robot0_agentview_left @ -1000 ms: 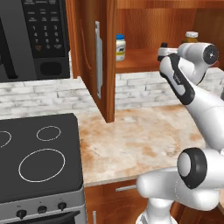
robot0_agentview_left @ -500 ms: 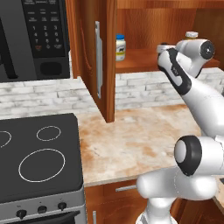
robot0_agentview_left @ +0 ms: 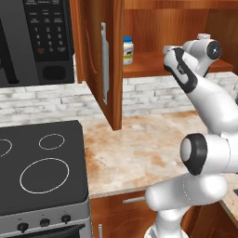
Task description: Collect the turmeric, mayonnaise, and shaker from the cabinet and place them next to the stove.
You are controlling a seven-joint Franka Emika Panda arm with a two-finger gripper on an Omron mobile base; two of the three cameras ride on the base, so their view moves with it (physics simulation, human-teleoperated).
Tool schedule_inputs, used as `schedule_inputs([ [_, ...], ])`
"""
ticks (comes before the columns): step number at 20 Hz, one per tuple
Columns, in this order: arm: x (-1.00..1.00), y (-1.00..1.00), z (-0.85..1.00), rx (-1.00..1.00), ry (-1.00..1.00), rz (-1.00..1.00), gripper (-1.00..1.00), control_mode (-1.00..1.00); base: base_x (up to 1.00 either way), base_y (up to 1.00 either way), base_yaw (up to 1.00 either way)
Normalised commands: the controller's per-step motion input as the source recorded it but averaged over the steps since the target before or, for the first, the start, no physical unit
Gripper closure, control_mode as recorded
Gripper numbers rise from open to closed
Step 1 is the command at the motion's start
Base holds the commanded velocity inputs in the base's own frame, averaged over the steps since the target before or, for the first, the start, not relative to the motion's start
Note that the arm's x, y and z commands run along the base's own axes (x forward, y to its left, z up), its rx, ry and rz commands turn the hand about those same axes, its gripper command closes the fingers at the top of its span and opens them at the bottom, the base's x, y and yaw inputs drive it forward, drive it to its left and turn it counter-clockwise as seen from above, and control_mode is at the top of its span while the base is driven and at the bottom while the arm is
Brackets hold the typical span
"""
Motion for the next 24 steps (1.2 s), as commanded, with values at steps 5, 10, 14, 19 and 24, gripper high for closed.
schedule_inputs([
  [5, 0.09, 0.0, -0.02, 0.0, 0.03, 0.01, -1.0, -1.0, 0.0, 0.0, 0.0],
  [10, 0.11, 0.0, -0.08, -0.01, 0.05, 0.01, -1.0, -1.0, 0.0, 0.0, 0.0],
  [14, 0.12, 0.0, -0.13, -0.02, 0.06, 0.01, -1.0, -1.0, 0.0, 0.0, 0.0],
  [19, 0.13, 0.01, -0.14, -0.02, 0.07, 0.02, -1.0, -1.0, 0.0, 0.0, 0.0],
  [24, 0.12, 0.01, -0.12, -0.01, 0.02, 0.01, 1.0, -1.0, 0.0, 0.0, 0.0],
])
